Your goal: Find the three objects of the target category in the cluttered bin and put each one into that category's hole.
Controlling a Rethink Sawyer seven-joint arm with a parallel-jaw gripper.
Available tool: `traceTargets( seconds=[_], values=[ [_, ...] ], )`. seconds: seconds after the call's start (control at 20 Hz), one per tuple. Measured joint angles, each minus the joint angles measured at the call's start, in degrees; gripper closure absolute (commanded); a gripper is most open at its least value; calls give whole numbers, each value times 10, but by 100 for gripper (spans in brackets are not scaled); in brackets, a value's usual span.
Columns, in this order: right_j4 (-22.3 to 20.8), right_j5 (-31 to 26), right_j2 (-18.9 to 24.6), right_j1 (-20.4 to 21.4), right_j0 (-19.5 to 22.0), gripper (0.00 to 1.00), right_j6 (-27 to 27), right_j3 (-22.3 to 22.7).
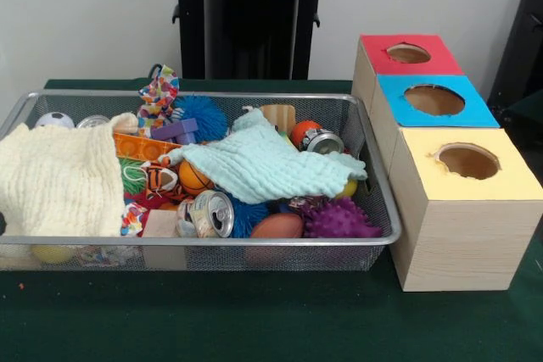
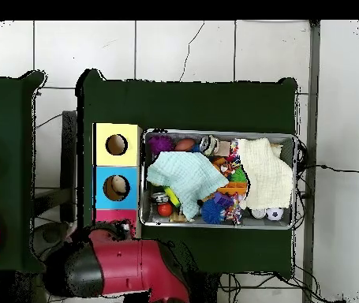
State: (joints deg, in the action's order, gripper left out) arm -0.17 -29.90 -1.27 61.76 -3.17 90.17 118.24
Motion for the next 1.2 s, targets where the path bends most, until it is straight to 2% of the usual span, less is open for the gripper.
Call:
traceTargets(
  seconds=[0.4,0.7,1.2],
  values=[
    [-1,0,0,-3,37,0,0,-14],
    [-2,0,0,-19,64,0,0,-50],
    [-40,-1,5,-50,125,0,0,-118]
  ],
)
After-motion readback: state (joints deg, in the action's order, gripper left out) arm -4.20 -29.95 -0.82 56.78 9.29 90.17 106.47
